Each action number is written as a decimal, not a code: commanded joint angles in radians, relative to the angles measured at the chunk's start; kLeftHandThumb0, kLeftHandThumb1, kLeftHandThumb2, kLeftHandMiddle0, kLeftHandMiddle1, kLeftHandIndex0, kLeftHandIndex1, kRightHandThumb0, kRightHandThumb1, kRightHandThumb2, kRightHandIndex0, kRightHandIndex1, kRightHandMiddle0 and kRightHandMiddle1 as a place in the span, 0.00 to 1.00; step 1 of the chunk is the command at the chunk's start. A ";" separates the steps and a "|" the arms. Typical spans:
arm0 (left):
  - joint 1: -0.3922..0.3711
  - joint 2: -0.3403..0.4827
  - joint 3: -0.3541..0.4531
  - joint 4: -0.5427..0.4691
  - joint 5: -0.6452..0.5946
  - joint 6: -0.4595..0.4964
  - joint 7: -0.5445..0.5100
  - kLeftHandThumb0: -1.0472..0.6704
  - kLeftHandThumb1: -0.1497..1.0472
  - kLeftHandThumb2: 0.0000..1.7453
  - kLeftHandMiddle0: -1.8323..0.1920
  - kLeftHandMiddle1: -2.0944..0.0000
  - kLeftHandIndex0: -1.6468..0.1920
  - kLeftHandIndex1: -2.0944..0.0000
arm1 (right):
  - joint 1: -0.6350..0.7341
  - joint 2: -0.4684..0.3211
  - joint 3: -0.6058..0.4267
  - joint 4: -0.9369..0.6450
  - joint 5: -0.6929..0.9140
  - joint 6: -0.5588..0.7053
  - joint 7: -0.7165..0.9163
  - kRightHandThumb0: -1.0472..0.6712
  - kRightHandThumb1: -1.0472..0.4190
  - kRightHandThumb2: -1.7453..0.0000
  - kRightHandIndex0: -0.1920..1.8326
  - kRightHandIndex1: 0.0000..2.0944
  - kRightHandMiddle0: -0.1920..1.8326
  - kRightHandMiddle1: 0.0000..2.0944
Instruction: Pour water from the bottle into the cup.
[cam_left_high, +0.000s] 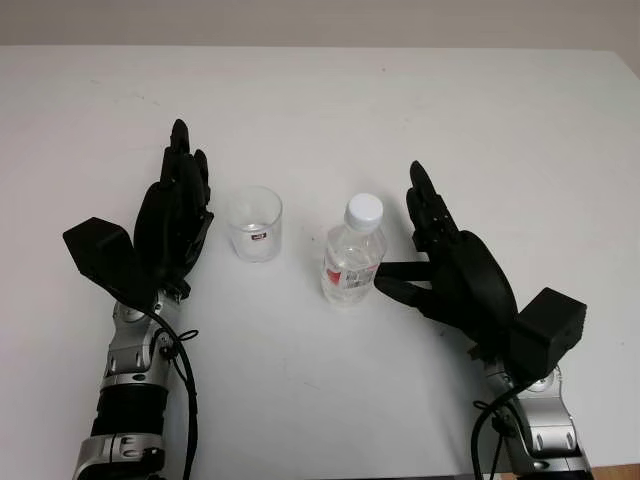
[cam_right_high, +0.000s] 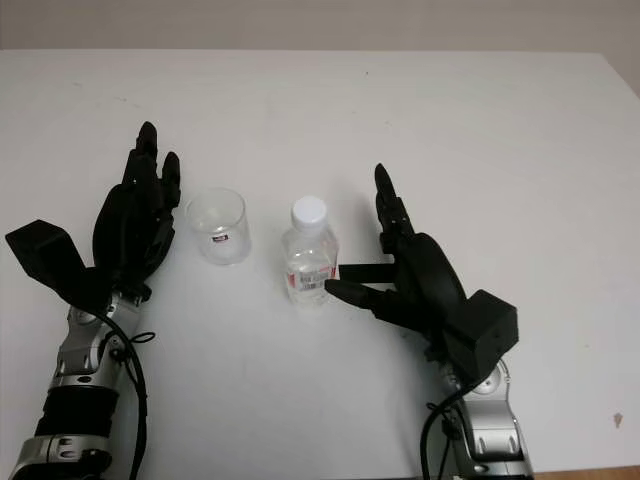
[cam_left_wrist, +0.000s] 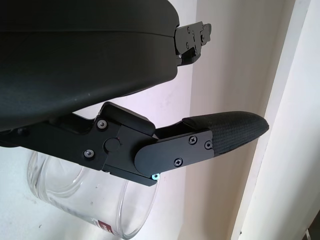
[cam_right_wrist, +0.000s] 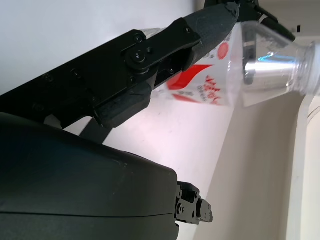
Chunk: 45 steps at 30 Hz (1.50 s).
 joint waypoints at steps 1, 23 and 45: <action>0.006 0.009 0.002 -0.011 -0.004 -0.012 -0.010 0.14 1.00 0.38 1.00 0.97 1.00 0.99 | -0.012 0.017 0.018 0.009 -0.010 -0.017 -0.005 0.04 0.12 0.97 0.00 0.00 0.00 0.00; 0.032 -0.015 -0.012 -0.056 0.002 0.009 0.018 0.14 1.00 0.38 0.99 0.97 1.00 0.99 | -0.016 0.146 0.145 0.101 -0.014 -0.073 -0.003 0.06 0.14 0.97 0.00 0.00 0.00 0.00; 0.025 -0.029 -0.013 -0.039 0.002 -0.016 0.032 0.14 1.00 0.38 1.00 0.97 1.00 0.99 | -0.054 0.184 0.171 0.144 -0.207 -0.002 -0.201 0.32 0.00 0.84 1.00 1.00 0.99 1.00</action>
